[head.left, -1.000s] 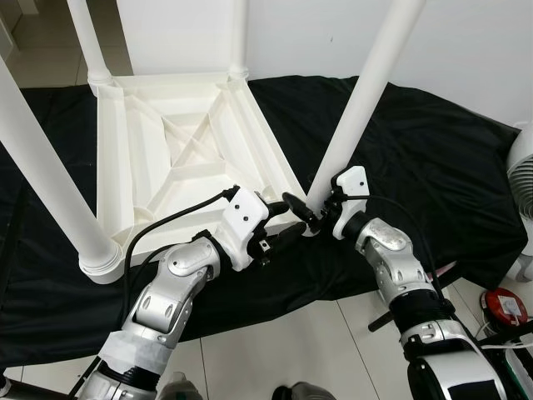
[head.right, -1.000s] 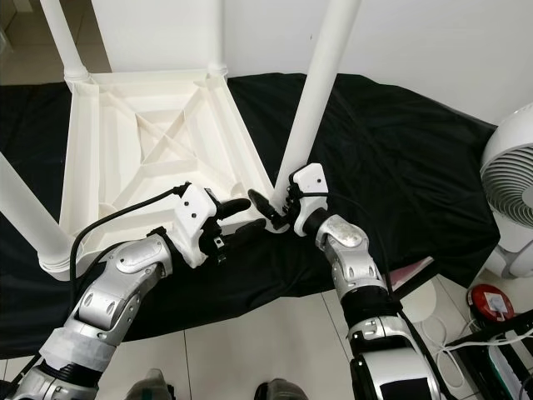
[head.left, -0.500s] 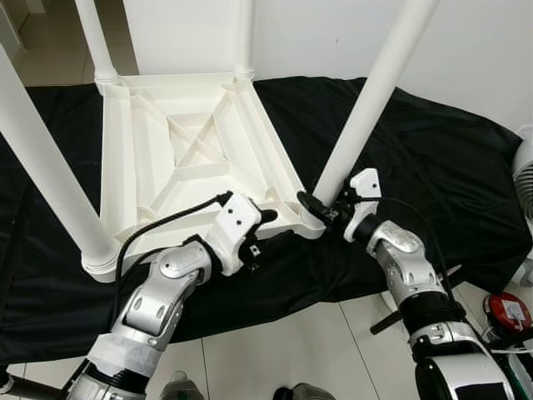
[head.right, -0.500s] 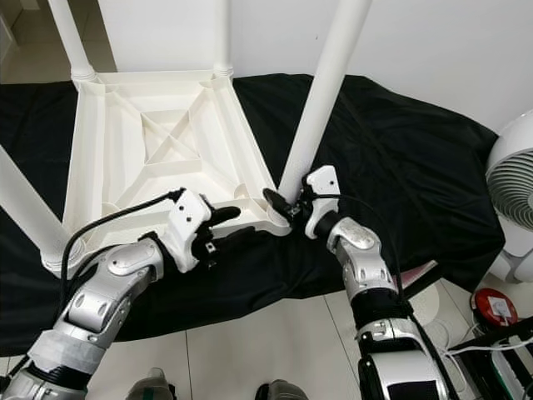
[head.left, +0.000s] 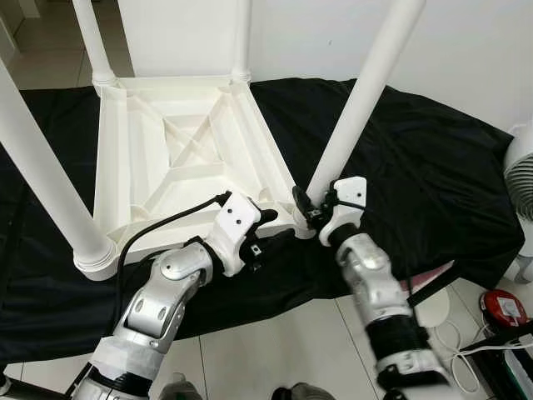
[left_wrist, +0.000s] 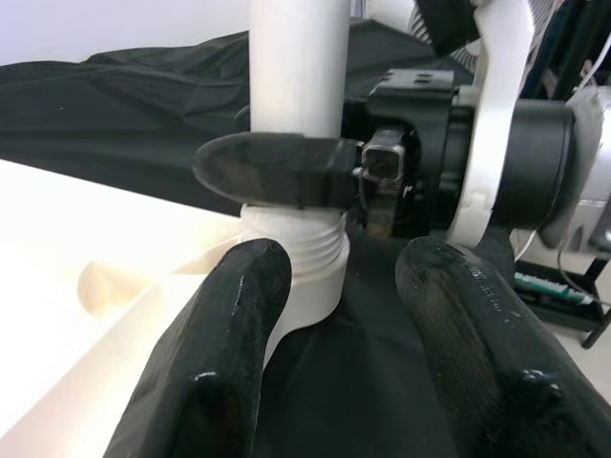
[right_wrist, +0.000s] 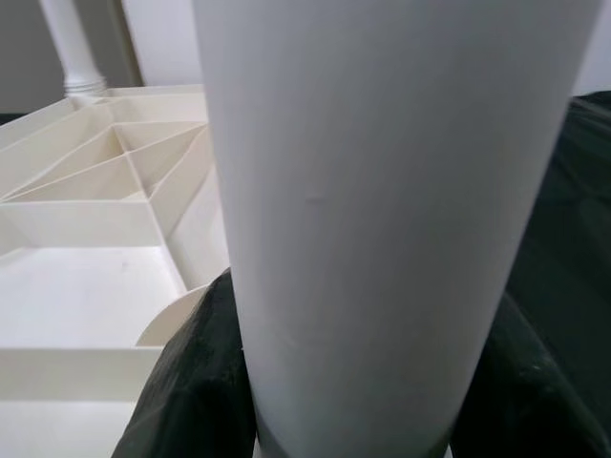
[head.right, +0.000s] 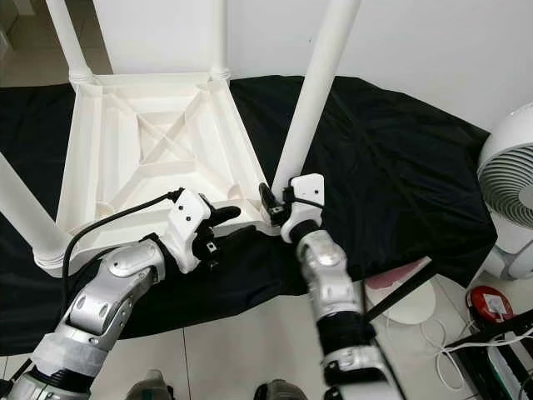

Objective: Building children table

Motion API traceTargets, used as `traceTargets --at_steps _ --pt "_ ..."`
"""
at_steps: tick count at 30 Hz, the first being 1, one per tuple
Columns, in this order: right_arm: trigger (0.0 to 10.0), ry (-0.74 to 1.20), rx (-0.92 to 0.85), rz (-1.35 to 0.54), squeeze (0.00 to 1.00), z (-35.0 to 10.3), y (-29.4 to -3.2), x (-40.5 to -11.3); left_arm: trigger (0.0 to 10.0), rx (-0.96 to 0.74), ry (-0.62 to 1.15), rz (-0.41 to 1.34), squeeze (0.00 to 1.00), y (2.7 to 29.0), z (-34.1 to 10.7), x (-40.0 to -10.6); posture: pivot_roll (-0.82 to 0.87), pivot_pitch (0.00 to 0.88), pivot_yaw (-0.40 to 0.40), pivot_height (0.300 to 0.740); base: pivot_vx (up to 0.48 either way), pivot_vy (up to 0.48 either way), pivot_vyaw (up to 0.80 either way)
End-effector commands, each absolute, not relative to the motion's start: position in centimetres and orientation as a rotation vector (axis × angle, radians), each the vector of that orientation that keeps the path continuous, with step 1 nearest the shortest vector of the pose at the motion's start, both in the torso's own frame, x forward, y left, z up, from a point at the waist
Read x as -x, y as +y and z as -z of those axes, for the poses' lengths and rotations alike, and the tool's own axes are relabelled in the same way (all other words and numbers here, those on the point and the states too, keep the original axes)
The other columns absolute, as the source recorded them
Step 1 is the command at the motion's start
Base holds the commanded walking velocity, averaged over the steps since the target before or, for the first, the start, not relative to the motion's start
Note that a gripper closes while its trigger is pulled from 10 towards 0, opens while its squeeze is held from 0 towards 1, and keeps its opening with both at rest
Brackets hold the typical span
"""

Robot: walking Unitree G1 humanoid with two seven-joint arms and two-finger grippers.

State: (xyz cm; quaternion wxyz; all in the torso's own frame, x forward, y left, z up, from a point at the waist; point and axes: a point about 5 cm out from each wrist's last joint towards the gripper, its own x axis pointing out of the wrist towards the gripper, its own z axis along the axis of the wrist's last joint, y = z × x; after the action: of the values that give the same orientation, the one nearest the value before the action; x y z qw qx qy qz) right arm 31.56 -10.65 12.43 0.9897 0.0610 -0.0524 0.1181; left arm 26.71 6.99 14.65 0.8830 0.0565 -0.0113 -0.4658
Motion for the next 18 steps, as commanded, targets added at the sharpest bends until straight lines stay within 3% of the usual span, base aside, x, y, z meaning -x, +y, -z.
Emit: traceTargets --at_steps 1,13,14,18 --pt "10.0 -0.080 -0.191 -0.153 0.00 -11.9 -10.7 -31.3 10.0 -0.111 -0.015 0.955 0.00 6.6 -14.5 -26.6 0.13 0.000 -0.090 0.740 0.000 0.000 0.00" --pt "10.0 -0.114 -0.141 -0.113 0.00 -12.7 -9.9 -30.8 10.0 -0.103 -0.021 0.947 0.00 6.3 -14.5 -26.5 0.13 0.000 -0.107 0.740 0.000 0.000 0.00" --pt "10.0 -0.133 -0.152 -0.122 1.00 -12.8 -10.0 -30.6 10.0 -0.103 -0.022 0.945 0.00 6.3 -14.6 -26.6 0.13 0.000 -0.109 0.740 0.000 0.000 0.00" --pt "10.0 -0.159 -0.146 -0.130 1.00 -13.1 -10.6 -30.3 10.0 -0.102 -0.026 0.943 0.00 6.5 -14.8 -26.7 0.13 0.000 -0.110 0.740 0.000 0.000 0.00"
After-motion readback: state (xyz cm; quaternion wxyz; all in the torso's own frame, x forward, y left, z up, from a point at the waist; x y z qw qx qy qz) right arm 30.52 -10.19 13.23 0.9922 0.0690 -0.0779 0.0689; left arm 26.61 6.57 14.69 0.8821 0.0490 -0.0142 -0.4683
